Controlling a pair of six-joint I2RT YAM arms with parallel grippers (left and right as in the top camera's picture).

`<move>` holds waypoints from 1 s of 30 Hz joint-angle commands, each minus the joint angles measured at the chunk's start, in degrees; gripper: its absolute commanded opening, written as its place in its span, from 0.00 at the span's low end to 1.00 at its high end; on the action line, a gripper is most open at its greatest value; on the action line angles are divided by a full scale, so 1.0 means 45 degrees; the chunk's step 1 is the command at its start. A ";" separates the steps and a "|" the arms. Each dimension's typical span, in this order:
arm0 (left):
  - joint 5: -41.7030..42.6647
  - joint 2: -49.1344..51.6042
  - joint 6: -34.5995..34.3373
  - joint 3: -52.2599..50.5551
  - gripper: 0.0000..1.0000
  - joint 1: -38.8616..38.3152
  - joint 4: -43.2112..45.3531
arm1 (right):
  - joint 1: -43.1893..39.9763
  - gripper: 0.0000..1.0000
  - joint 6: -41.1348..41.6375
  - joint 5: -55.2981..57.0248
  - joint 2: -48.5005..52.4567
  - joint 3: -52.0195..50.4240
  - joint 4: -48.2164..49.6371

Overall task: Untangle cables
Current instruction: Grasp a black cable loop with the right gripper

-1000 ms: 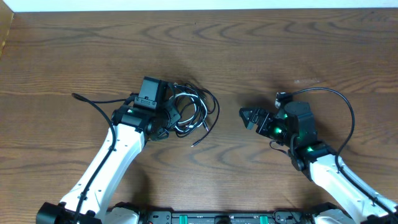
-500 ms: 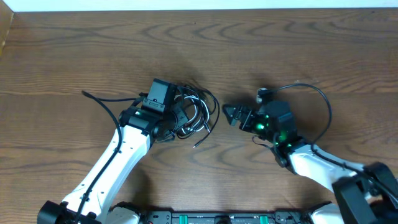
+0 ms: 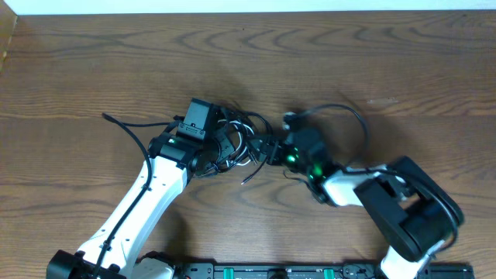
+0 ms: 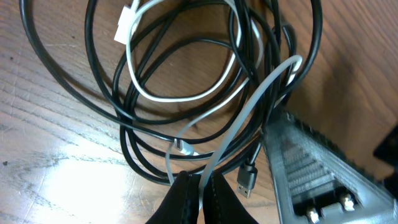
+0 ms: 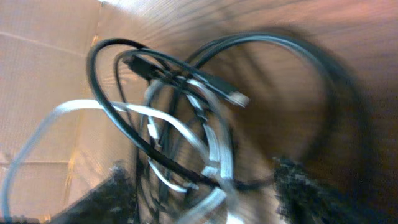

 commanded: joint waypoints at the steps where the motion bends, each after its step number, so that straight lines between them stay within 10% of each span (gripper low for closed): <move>1: 0.0024 0.0049 0.0199 0.0175 0.08 -0.0029 0.0000 | 0.0379 0.54 -0.0743 -0.1137 0.0578 0.1088 -0.0403; 9: 0.0019 0.0049 0.0204 0.0175 0.08 -0.0029 -0.0005 | -0.0214 0.01 -0.1316 -0.1088 0.0612 0.1219 -0.2055; 20: -0.1481 0.0049 0.0253 0.0175 0.08 -0.0029 -0.0617 | -0.3050 0.01 -0.3113 -0.2089 -0.1282 0.1219 -0.6246; 30: -0.3483 0.0097 0.0248 0.0155 0.09 -0.0029 -0.0709 | -0.4828 0.01 -0.5042 0.2584 -0.6062 0.1219 -1.1579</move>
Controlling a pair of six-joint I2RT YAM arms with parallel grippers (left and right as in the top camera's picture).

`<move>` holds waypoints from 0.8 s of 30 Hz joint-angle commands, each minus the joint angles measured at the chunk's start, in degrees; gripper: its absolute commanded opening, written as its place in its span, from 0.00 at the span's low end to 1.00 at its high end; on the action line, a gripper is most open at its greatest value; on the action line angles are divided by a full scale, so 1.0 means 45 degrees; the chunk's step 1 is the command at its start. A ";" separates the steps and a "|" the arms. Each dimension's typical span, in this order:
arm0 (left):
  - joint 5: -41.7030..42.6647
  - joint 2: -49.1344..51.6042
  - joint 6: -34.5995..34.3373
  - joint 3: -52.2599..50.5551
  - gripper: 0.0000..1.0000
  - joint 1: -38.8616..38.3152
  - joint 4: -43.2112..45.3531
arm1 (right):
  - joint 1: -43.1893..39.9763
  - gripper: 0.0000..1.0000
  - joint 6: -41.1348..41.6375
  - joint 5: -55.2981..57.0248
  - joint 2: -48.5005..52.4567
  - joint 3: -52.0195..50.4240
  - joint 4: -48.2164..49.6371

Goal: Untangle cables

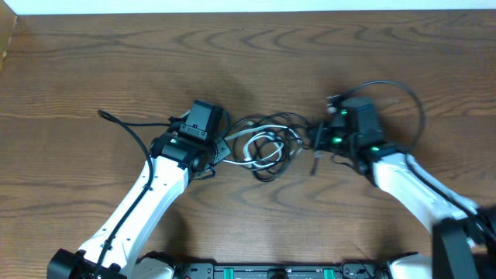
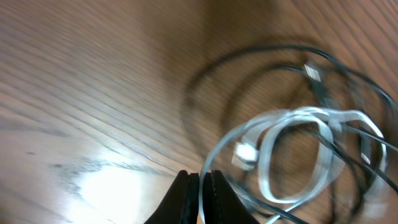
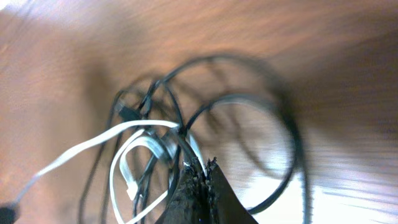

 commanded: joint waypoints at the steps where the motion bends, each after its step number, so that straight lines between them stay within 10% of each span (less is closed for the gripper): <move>1: -0.1724 0.0073 0.0170 0.0151 0.09 0.0087 -0.0073 | -0.0437 0.01 -0.1005 0.3288 -0.1467 -0.0034 -0.1005; 24: 0.0219 0.1977 0.0029 0.0141 0.08 0.0083 -0.0175 | -0.0432 0.04 0.0554 0.8102 -0.2798 -0.0039 -0.4867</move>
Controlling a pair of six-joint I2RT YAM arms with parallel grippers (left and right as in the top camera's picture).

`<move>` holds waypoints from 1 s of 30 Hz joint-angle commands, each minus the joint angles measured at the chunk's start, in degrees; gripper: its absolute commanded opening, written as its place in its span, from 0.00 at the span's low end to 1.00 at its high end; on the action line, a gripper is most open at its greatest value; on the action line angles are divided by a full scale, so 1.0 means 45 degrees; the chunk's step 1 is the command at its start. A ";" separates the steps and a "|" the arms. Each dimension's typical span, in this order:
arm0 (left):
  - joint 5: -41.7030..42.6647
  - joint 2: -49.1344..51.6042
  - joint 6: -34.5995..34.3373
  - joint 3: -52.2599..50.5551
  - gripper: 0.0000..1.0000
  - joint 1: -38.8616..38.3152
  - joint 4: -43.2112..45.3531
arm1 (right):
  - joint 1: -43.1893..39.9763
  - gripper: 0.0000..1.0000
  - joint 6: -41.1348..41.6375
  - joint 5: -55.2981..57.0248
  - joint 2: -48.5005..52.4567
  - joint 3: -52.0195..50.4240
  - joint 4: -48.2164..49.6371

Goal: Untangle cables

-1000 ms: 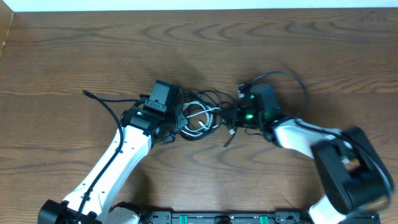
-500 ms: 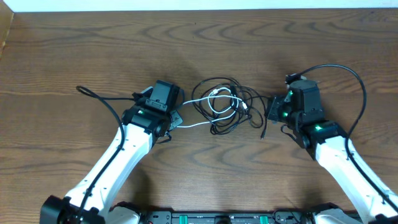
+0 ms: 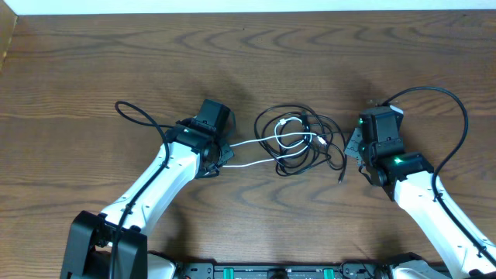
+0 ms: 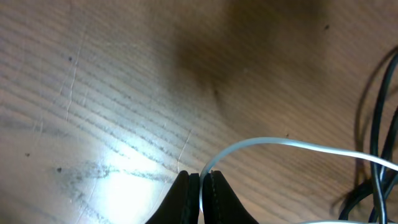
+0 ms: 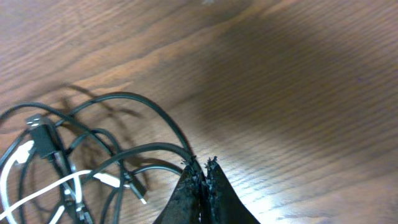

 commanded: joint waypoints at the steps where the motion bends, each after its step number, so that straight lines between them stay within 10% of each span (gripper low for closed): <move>1: -0.0019 0.0049 0.0039 0.0141 0.08 0.0092 -0.0223 | -0.0039 0.06 0.0223 0.0850 -0.0083 -0.0024 -0.0165; 5: -0.0019 0.0049 0.0034 0.0141 0.08 0.0092 -0.0219 | -0.0039 0.44 0.0772 -0.0724 -0.0083 -0.0024 -0.0083; 9: -0.0019 0.0049 0.0034 0.0141 0.08 0.0087 -0.0214 | 0.0015 0.56 0.1787 -0.3701 -0.0083 -0.0024 0.0083; 30: -0.0024 0.0049 0.0034 0.0141 0.08 0.0092 0.0063 | 0.3245 0.54 0.3230 -0.4867 0.1224 -0.0058 -0.0602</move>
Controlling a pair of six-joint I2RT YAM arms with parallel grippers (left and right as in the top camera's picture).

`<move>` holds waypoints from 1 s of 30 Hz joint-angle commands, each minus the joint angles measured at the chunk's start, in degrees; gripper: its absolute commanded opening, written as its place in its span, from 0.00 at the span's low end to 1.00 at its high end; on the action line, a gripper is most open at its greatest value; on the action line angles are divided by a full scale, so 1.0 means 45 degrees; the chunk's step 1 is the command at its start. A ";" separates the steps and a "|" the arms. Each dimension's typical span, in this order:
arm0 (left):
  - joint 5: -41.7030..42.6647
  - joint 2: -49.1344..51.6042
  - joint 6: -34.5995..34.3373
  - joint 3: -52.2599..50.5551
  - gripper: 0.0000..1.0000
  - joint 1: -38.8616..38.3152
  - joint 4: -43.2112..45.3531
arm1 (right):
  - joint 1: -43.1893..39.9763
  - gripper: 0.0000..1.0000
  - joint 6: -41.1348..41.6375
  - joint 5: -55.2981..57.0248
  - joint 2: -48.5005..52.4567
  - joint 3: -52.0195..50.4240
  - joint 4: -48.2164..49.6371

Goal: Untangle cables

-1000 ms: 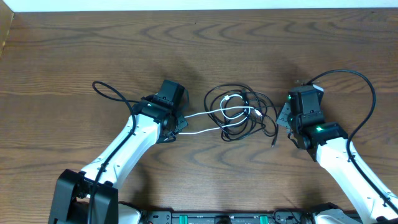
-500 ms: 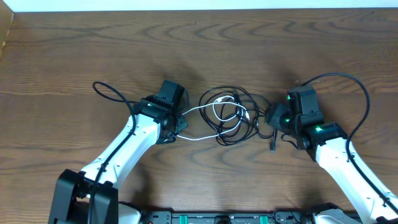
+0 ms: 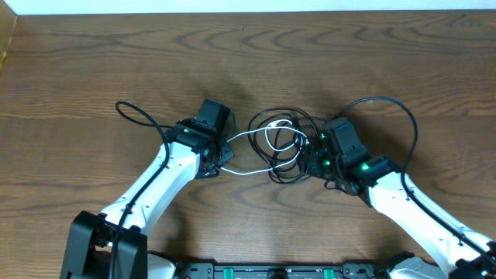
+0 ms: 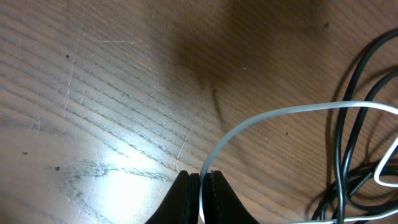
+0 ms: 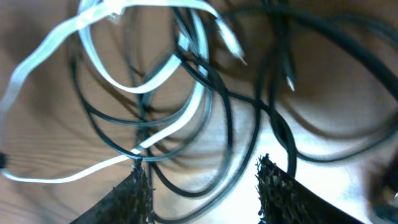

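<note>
A tangle of black cables and one white cable lies at mid-table. My left gripper is just left of it, shut on the white cable, which arcs away to the right from between the fingertips. My right gripper sits at the tangle's right side. It is open, with black cable loops running between its fingers. White loops lie just beyond them.
Bare wooden table surrounds the tangle. Each arm's own black lead loops beside it, one at the left and one at the right. A pale strip marks the far table edge.
My right gripper was shut on a black cable to the right of the tangle. It is now open and further left, over the tangle's right side. The left gripper still pinches the white cable.
Both grippers were close together at the bunched tangle, the left shut on the white cable, the right open. They then stood apart, each shut on a cable, and the tangle had spread out. Now the right has let go and is back at the tangle.
</note>
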 commanded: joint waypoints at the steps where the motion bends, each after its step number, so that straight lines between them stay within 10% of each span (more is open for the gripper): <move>1: -0.0121 0.0049 0.0029 0.0141 0.08 0.0092 0.0078 | 0.0146 0.53 0.1311 0.0005 0.0291 -0.0058 -0.0816; 16: 0.1569 0.0049 0.0039 0.0141 0.08 0.0092 0.1025 | 0.0151 0.61 0.1433 0.1812 0.1749 -0.0233 0.0442; 27: 0.4367 -0.0063 0.1122 0.0141 0.08 0.0107 0.3410 | -0.0165 0.01 0.1093 0.0971 0.2409 -0.0233 0.0850; 30: 0.4741 -0.0403 0.1865 0.0146 0.08 0.0248 0.3789 | -0.0413 0.01 0.1098 0.0976 0.2409 -0.0233 0.0792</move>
